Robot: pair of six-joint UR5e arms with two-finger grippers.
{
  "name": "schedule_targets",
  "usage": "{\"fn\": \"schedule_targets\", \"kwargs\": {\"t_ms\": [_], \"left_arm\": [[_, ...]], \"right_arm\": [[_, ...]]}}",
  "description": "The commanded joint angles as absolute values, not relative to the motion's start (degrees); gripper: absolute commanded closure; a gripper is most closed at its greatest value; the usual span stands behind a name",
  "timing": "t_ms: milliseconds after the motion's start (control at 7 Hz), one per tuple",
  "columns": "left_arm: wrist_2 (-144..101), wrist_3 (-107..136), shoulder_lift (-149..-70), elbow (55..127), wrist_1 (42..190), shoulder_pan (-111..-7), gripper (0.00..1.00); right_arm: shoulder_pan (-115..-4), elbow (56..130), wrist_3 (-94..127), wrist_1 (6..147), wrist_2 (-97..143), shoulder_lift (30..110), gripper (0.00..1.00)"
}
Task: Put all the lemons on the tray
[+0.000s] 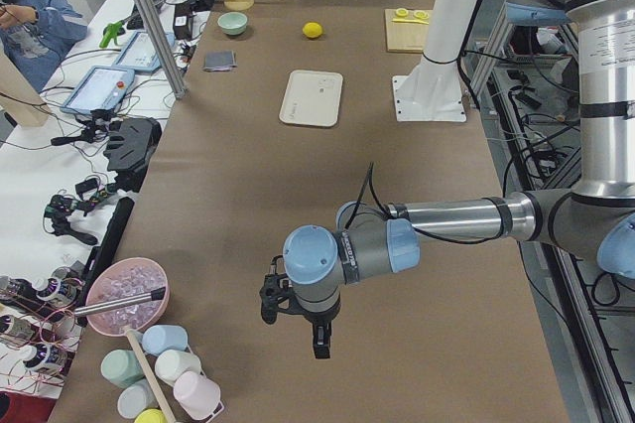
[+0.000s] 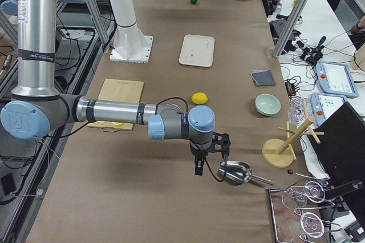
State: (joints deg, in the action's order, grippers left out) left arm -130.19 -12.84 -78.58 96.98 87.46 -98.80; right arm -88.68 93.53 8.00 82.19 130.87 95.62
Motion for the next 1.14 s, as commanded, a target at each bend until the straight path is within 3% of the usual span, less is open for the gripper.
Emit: {"fn": "schedule_targets", "kwargs": {"t_ms": [0,286,571,1000], "left_arm": [[-130.6,-12.4,-78.1,97.2,89.5,-96.0,0.03],[-134.6,-2.4,-78.1,97.4,89.6,-90.7,0.03],[-136.0,7.1,-78.2,104.4,88.9,-85.8,0.03],[-138.9,24.5,-80.1,107.1,93.7,-74.3,0.03]], "right_arm": [[-88.7,93.6,7.9,82.1,130.8,95.6,0.00],[-88.7,93.7,7.9,82.1,130.7,95.8,0.00],[-88.7,93.5,8.4,82.2,130.5,95.6,0.00],[-88.5,93.7,8.1,82.1,131.4,95.1,0.00]]}}
